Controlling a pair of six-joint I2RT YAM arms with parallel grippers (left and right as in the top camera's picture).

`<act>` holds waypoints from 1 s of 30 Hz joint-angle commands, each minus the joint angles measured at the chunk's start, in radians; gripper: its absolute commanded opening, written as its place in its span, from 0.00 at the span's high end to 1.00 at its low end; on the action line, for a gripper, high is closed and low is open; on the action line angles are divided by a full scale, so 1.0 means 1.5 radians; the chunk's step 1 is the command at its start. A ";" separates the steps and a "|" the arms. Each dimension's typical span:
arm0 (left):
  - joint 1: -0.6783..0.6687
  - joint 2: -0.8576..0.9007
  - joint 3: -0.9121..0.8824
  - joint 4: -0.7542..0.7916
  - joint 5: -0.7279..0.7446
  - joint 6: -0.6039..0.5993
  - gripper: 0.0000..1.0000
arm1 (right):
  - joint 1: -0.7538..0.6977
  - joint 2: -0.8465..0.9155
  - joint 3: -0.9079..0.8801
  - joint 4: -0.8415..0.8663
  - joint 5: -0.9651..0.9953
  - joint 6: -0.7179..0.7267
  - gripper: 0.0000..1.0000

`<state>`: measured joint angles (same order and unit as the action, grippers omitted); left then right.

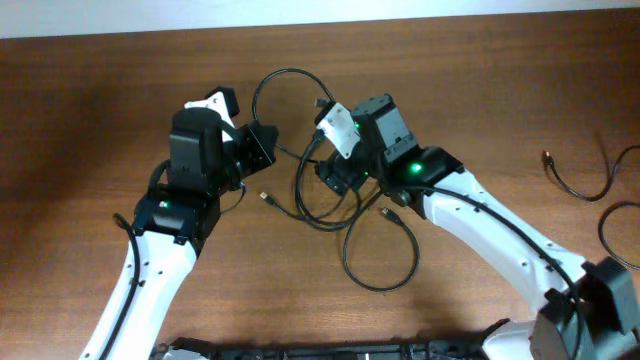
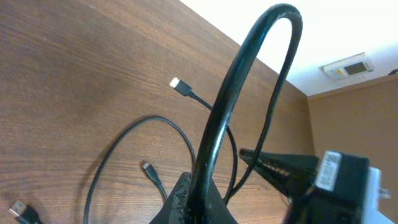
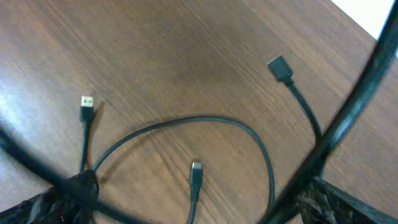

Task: Untangle cables
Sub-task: 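Grasp a cable with the right gripper and carry it to the top-right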

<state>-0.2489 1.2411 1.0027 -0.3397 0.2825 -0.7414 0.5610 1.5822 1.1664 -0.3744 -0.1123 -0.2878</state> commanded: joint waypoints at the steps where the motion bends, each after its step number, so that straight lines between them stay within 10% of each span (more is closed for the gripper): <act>1: 0.002 -0.012 0.013 0.003 0.030 -0.036 1.00 | 0.007 0.018 0.007 0.023 0.013 -0.003 0.21; 5: 0.002 -0.012 0.013 0.000 0.036 -0.036 1.00 | 0.006 0.020 0.007 0.032 0.013 -0.003 0.96; 14: 0.002 -0.012 0.013 -0.029 0.032 -0.036 0.99 | 0.006 -0.008 0.007 0.026 0.008 0.045 0.96; 22: 0.002 -0.012 0.013 -0.090 -0.043 -0.036 0.09 | 0.003 -0.128 0.008 0.005 0.008 0.076 0.96; 30: 0.002 -0.012 0.013 -0.174 -0.060 -0.036 0.01 | -0.128 -0.244 0.008 0.038 0.016 0.116 0.96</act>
<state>-0.2481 1.2396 1.0084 -0.5743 0.2146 -0.8055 0.4610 1.2633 1.1660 -0.3275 -0.1051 -0.1478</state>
